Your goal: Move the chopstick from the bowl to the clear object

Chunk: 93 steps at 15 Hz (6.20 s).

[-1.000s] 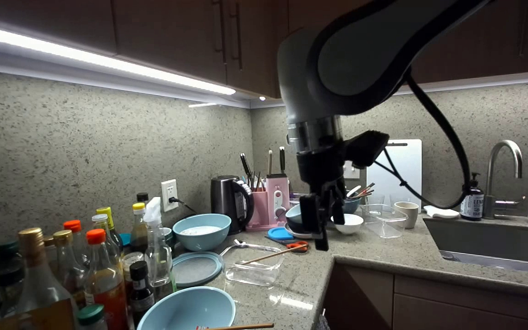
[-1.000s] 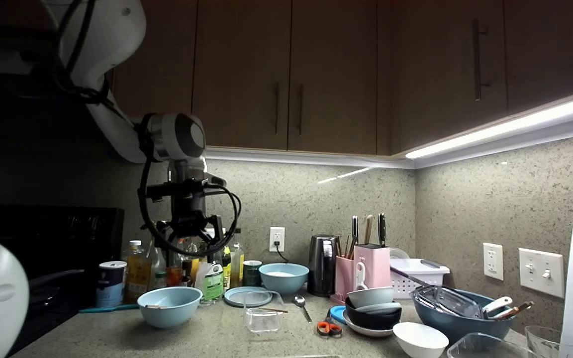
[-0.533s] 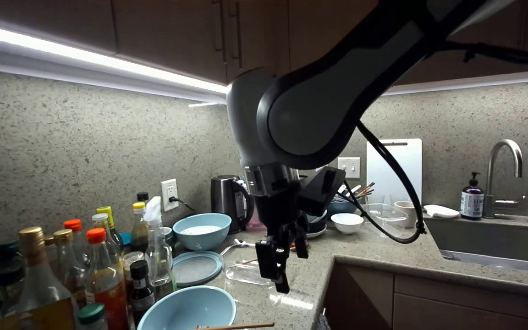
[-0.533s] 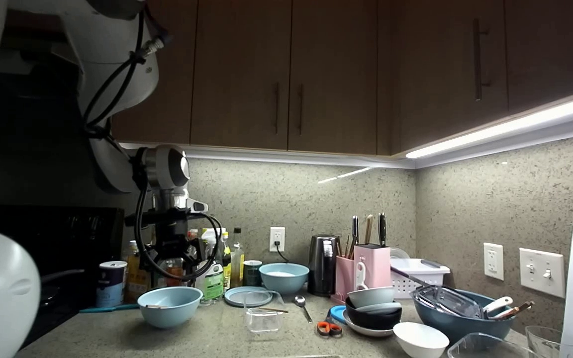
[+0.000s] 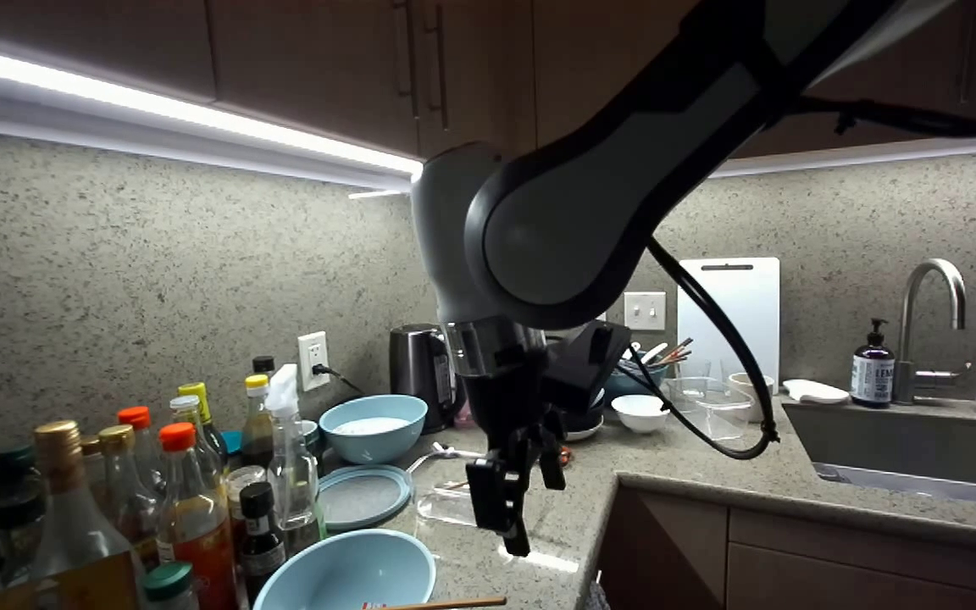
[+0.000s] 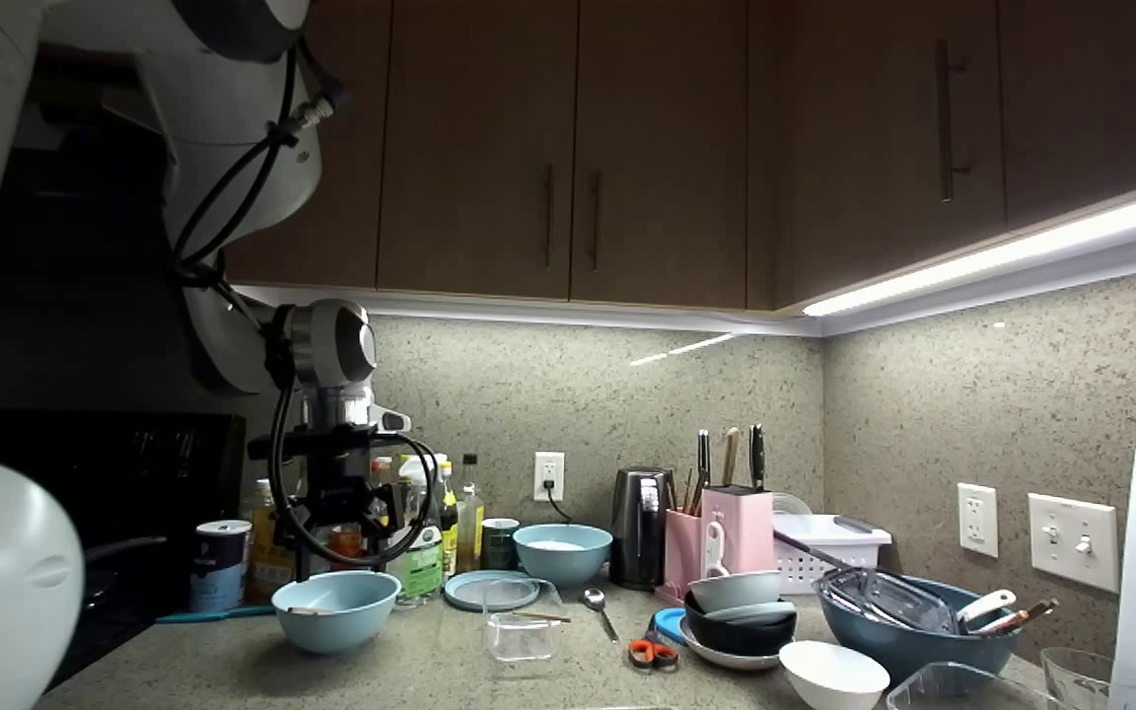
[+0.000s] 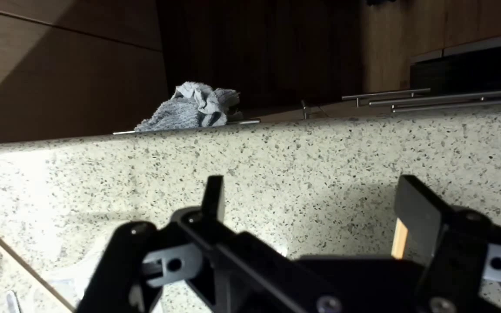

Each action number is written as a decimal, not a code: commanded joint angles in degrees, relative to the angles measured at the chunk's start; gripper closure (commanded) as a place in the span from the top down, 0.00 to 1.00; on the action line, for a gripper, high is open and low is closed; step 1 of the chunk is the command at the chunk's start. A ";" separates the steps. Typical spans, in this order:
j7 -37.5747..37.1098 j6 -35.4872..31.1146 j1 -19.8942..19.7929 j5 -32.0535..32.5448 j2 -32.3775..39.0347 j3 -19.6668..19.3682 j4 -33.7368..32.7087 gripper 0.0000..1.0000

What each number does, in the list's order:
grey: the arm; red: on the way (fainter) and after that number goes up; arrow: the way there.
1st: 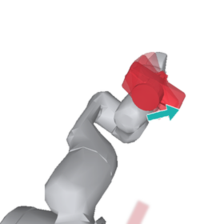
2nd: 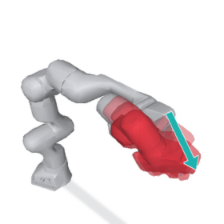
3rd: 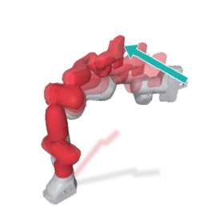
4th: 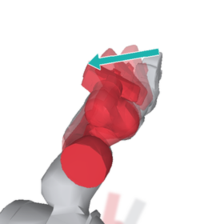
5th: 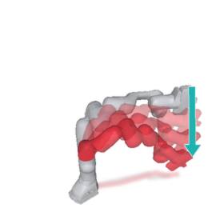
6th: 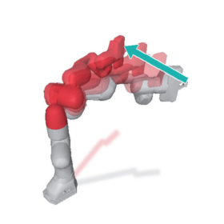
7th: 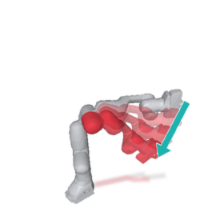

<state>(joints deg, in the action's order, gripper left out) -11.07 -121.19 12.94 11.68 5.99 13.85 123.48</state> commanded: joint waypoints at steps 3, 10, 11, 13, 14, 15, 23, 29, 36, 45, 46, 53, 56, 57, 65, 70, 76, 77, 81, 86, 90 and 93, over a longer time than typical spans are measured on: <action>1.55 2.72 4.16 1.70 11.13 0.40 -8.44 1.00; 2.08 4.55 8.09 3.64 17.41 -0.64 -15.61 0.73; 2.17 4.60 8.27 3.64 17.72 -0.81 -16.26 0.67; 2.17 4.55 8.49 3.92 17.95 -1.10 -17.11 0.53; 1.96 4.57 8.62 4.21 18.08 -1.34 -17.50 0.45; 2.12 4.63 8.60 4.17 18.09 -1.39 -17.82 0.39; 3.46 4.31 7.86 2.51 17.47 -1.41 -18.69 0.02; 1.59 3.71 8.34 2.75 18.03 -1.83 -18.82 0.22; 0.85 3.93 8.22 2.15 18.07 -2.17 -17.92 0.81; 0.78 5.14 7.64 -0.05 18.13 -2.11 -16.65 1.00; 0.70 5.20 7.61 -0.23 18.20 -2.19 -16.55 1.00; 0.45 4.74 7.44 -1.03 18.47 -2.76 -16.34 0.45; 0.24 4.81 7.62 -0.68 18.47 -2.95 -16.35 0.27; 0.02 5.00 7.77 -0.48 18.43 -3.00 -16.47 0.21; -0.90 6.78 8.81 0.50 16.47 -2.94 -15.97 0.02; -5.23 14.95 8.77 1.34 9.09 -3.32 -13.95 0.02; -11.40 25.76 6.94 -0.31 -1.29 -2.51 -10.66 0.02; -12.12 26.02 6.25 -1.08 -3.15 -2.55 -9.18 0.02; -11.66 25.32 4.73 -1.72 -2.93 -1.80 -9.72 0.08; -9.86 23.80 3.01 -1.15 -2.11 -2.69 -8.52 0.02; -3.06 22.88 -0.13 -1.05 1.36 -4.89 -9.00 0.02; 0.53 22.72 -1.78 1.24 4.55 -6.33 -10.76 0.02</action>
<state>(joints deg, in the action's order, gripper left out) -14.28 -98.22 12.64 10.57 7.69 8.08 114.85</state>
